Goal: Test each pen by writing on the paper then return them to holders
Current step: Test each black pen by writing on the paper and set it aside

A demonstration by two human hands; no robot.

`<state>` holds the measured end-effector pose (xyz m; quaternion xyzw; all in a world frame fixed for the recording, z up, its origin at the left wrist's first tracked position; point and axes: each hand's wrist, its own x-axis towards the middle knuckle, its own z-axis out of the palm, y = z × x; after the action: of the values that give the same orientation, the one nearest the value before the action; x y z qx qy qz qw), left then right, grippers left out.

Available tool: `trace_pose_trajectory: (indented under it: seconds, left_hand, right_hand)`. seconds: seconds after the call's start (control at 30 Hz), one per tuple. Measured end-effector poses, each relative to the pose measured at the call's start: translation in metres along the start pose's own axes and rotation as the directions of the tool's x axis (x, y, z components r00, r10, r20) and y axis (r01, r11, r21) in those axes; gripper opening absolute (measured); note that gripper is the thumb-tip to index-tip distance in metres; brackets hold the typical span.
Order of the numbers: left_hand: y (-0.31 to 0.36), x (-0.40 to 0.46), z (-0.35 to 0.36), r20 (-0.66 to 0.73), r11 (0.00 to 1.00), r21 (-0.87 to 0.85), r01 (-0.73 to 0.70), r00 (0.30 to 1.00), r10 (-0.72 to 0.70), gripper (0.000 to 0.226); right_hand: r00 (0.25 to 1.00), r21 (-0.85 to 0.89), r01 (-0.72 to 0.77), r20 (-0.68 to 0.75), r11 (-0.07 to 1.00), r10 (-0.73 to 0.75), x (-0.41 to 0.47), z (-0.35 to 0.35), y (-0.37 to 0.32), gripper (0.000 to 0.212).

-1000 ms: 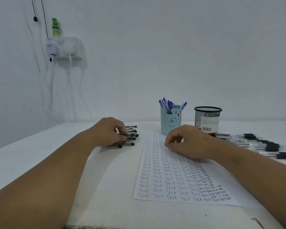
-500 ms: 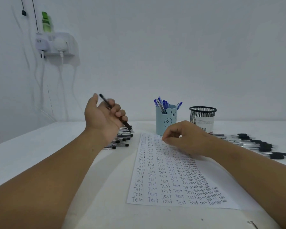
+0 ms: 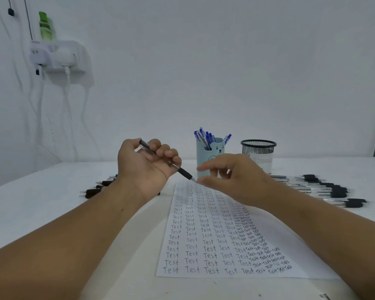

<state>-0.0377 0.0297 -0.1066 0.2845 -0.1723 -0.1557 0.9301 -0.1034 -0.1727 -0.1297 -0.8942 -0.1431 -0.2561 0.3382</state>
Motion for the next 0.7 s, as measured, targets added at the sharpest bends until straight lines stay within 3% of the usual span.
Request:
trace_pose_trajectory:
  seconds: [0.07,0.23,0.37,0.43,0.5,0.57,0.67,0.7]
  left_hand:
    - [-0.006,-0.003,0.005,0.051,0.999,0.001,0.036,0.998,-0.036,0.035]
    - [-0.018,-0.009,0.012,0.112,0.994,0.069,0.089,0.989,-0.096,0.038]
    - [-0.020,-0.009,0.011,0.145,0.957,0.285,0.054,0.985,-0.098,0.037]
    - [-0.020,-0.007,0.007,0.151,0.889,0.458,-0.010,0.986,-0.067,0.043]
    - [-0.021,-0.005,0.000,0.176,0.769,0.635,-0.068,0.983,-0.059,0.057]
    - [-0.023,-0.007,-0.005,0.209,0.569,0.812,-0.127,0.974,-0.082,0.065]
    - [-0.023,-0.014,-0.011,0.251,0.143,0.963,-0.227,0.951,-0.181,0.028]
    - [-0.022,-0.014,-0.010,0.247,0.052,0.969,-0.242,0.946,-0.209,0.017]
  right_hand:
    - [1.000,-0.028,0.028,0.006,0.999,-0.028,-0.003,0.001,-0.005,0.030]
    - [1.000,-0.072,0.000,0.025,0.997,0.002,-0.006,-0.001,-0.007,0.017]
    - [0.999,-0.097,-0.018,0.042,0.995,0.022,-0.010,-0.004,-0.007,0.012]
    - [0.996,-0.125,-0.065,0.046,0.990,0.072,-0.009,-0.010,-0.010,0.007]
    - [0.992,-0.141,-0.123,0.024,0.982,0.128,-0.009,-0.017,-0.011,0.003]
    - [0.984,-0.092,-0.180,-0.017,0.979,0.179,-0.011,-0.024,-0.013,0.008]
    - [0.957,0.138,-0.286,-0.005,0.948,0.289,-0.017,-0.039,-0.024,0.015]
    - [0.953,0.210,-0.299,0.021,0.931,0.302,-0.019,-0.044,-0.029,0.017]
